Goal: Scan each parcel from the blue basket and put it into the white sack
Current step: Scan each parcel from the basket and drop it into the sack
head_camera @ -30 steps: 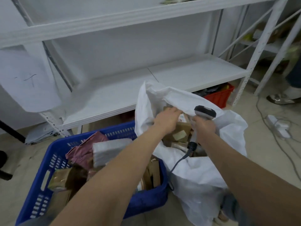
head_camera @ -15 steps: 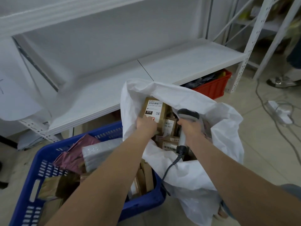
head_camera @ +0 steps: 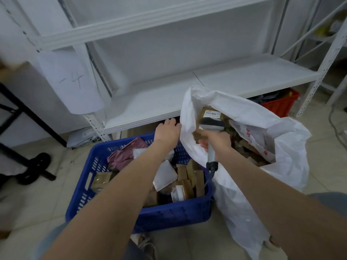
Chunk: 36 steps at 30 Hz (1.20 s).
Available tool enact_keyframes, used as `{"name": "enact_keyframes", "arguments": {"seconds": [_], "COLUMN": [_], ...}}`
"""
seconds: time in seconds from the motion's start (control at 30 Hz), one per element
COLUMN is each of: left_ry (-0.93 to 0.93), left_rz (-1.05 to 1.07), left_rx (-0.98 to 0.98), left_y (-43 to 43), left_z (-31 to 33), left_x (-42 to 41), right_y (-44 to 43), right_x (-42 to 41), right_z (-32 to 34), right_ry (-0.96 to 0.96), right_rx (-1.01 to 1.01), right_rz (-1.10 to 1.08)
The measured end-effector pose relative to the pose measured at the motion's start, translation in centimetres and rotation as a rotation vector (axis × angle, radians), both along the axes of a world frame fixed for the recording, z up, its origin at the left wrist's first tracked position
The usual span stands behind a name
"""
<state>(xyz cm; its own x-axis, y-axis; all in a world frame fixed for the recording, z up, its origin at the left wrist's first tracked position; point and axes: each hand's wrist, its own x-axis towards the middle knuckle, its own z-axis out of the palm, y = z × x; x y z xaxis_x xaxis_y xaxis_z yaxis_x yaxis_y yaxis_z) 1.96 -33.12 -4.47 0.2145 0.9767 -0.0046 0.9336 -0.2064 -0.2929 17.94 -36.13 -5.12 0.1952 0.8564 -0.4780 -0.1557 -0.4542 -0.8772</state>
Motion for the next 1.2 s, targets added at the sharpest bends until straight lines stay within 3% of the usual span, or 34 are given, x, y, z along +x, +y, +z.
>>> {"name": "enact_keyframes", "arguments": {"seconds": [0.27, 0.57, 0.8, 0.9, 1.07, 1.2], "left_ry": [-0.032, -0.362, -0.851, -0.892, -0.960, -1.226], "left_rz": [0.331, 0.596, 0.934, 1.004, 0.959, 0.990], "left_rx": [-0.245, -0.512, -0.480, -0.434, -0.353, -0.184], "left_y": [-4.0, -0.2, 5.2, 5.8, 5.0, 3.2], "left_z": [-5.9, -20.3, -28.1, -28.8, -26.3, -21.5], "left_x": [-12.4, -17.0, -17.6, -16.9, -15.9, -16.2], "right_y": [-1.4, 2.4, 5.7, 6.0, 5.0, 3.1], "right_x": [-10.0, -15.3, -15.5, -15.2, -15.2, -15.1], "right_z": [-4.8, -15.8, -20.7, -21.0, -18.1, -13.2], "right_ry": [-0.094, -0.070, -0.034, -0.008, 0.044, 0.099], "right_rx": [-0.093, -0.300, -0.421, -0.433, -0.405, -0.319], "right_rz": [0.293, 0.209, 0.129, 0.131, 0.174, 0.284]}}
